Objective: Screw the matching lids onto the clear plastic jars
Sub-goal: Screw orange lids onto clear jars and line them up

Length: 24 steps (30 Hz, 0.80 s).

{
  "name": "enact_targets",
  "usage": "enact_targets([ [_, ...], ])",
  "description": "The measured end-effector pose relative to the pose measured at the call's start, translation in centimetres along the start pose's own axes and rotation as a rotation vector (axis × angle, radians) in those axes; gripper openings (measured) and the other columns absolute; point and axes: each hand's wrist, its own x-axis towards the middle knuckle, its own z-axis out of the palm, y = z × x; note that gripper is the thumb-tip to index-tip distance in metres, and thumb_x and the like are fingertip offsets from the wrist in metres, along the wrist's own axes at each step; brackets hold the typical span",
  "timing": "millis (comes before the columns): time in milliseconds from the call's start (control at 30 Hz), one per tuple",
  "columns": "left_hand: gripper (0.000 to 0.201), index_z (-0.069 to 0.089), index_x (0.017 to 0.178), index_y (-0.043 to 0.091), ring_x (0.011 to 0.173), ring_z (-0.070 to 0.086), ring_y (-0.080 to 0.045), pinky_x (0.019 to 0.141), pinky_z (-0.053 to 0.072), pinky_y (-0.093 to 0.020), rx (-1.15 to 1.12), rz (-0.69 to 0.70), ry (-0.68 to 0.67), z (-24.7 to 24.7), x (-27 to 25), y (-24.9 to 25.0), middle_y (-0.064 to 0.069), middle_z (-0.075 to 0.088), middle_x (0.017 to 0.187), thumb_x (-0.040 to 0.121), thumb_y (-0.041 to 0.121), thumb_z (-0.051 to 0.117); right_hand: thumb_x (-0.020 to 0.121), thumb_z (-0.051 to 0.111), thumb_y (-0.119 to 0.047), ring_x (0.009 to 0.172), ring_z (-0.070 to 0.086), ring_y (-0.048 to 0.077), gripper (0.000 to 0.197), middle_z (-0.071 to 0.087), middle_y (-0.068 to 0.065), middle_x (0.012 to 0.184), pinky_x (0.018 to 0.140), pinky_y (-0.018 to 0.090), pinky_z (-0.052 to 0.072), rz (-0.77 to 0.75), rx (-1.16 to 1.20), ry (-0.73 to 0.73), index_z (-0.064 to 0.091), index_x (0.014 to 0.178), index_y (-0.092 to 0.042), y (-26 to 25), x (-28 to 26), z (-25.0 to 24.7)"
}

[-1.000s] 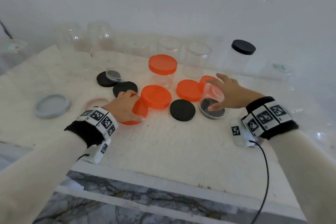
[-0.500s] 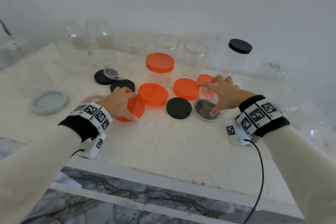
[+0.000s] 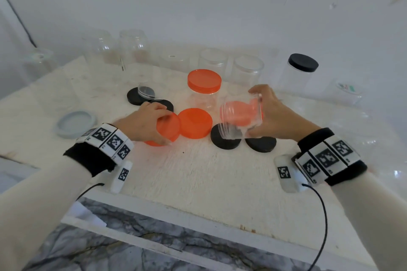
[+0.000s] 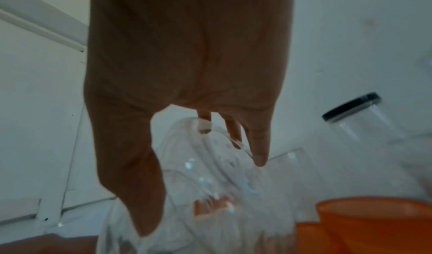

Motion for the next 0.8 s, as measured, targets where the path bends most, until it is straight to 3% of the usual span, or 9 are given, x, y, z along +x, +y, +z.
enact_targets([
  [67, 0.106, 0.035, 0.142, 0.025, 0.132, 0.019, -0.022, 0.11, 0.024, -0.039, -0.047, 0.003, 0.039, -0.3, -0.4, -0.3, 0.0, 0.027, 0.148, 0.05, 0.065, 0.069, 0.059, 0.084, -0.012, 0.107, 0.044, 0.018, 0.091, 0.028, -0.002, 0.121, 0.069, 0.01, 0.039, -0.02, 0.062, -0.004, 0.025, 0.13, -0.01, -0.6, -0.2, 1.0],
  [133, 0.109, 0.036, 0.141, 0.026, 0.134, 0.018, -0.021, 0.11, 0.022, -0.037, -0.106, -0.004, 0.076, -0.5, -0.8, -0.5, 0.001, 0.027, 0.148, 0.044, 0.068, 0.065, 0.057, 0.087, -0.016, 0.108, 0.04, 0.013, 0.098, 0.029, -0.003, 0.122, 0.075, 0.009, 0.035, -0.045, 0.125, -0.029, 0.026, 0.135, -0.018, -1.2, -0.4, 2.0],
  [200, 0.116, 0.038, 0.14, 0.027, 0.136, 0.019, -0.019, 0.111, 0.02, -0.037, -0.17, -0.005, 0.116, -0.7, -1.2, -0.9, 0.002, 0.028, 0.149, 0.037, 0.075, 0.061, 0.055, 0.088, -0.029, 0.109, 0.04, 0.01, 0.101, 0.033, -0.007, 0.119, 0.083, 0.017, 0.035, -0.064, 0.132, -0.051, 0.031, 0.138, -0.026, -1.8, -0.5, 3.1],
  [267, 0.117, 0.039, 0.139, 0.028, 0.136, 0.021, -0.017, 0.11, 0.02, -0.036, -0.223, -0.008, 0.162, -0.9, -1.6, -1.2, 0.004, 0.029, 0.148, 0.034, 0.078, 0.056, 0.054, 0.088, -0.037, 0.11, 0.042, 0.008, 0.098, 0.039, -0.01, 0.115, 0.082, 0.018, 0.035, -0.061, 0.108, -0.059, 0.036, 0.136, -0.022, -2.2, -0.6, 4.2],
  [433, 0.113, 0.041, 0.138, 0.027, 0.129, 0.028, -0.011, 0.103, 0.024, -0.029, -0.332, 0.007, 0.269, -1.5, -2.9, -1.2, 0.006, 0.034, 0.144, 0.038, 0.076, 0.056, 0.055, 0.089, -0.028, 0.112, 0.046, 0.013, 0.089, 0.043, -0.005, 0.121, 0.086, 0.02, 0.039, -0.025, 0.207, -0.099, 0.035, 0.125, -0.017, -3.0, -0.6, 6.1],
  [533, 0.111, 0.041, 0.138, 0.026, 0.12, 0.026, -0.001, 0.099, 0.021, -0.022, -0.381, 0.049, 0.326, -1.7, -3.5, -0.9, 0.01, 0.035, 0.14, 0.04, 0.074, 0.056, 0.052, 0.09, -0.022, 0.114, 0.044, 0.013, 0.107, 0.039, -0.003, 0.127, 0.091, 0.023, 0.042, -0.047, 0.249, -0.112, 0.027, 0.138, -0.015, -3.6, -0.3, 6.6],
  [600, 0.11, 0.042, 0.138, 0.026, 0.121, 0.024, 0.002, 0.1, 0.018, -0.019, -0.404, 0.065, 0.345, -1.7, -3.6, -0.8, 0.014, 0.033, 0.136, 0.04, 0.073, 0.057, 0.051, 0.091, -0.024, 0.11, 0.043, 0.014, 0.116, 0.032, -0.004, 0.126, 0.088, 0.024, 0.045, -0.076, 0.217, -0.11, 0.022, 0.144, -0.016, -4.0, -0.1, 7.1],
  [733, 0.106, 0.043, 0.137, 0.025, 0.131, 0.026, -0.004, 0.105, 0.02, -0.017, -0.443, 0.116, 0.381, -1.3, -3.7, -0.7, 0.009, 0.033, 0.142, 0.043, 0.072, 0.061, 0.052, 0.09, -0.033, 0.104, 0.043, 0.011, 0.105, 0.029, -0.005, 0.121, 0.081, 0.017, 0.043, -0.071, 0.319, -0.11, 0.03, 0.136, -0.016, -4.3, 0.1, 8.3],
  [800, 0.104, 0.045, 0.136, 0.023, 0.128, 0.028, -0.002, 0.101, 0.019, -0.006, -0.461, 0.157, 0.396, -1.1, -3.7, -0.4, 0.009, 0.033, 0.137, 0.045, 0.071, 0.062, 0.054, 0.089, -0.035, 0.107, 0.04, 0.008, 0.101, 0.031, -0.006, 0.12, 0.082, 0.012, 0.037, -0.065, 0.351, -0.136, 0.03, 0.134, -0.018, -4.3, 0.1, 8.7],
])
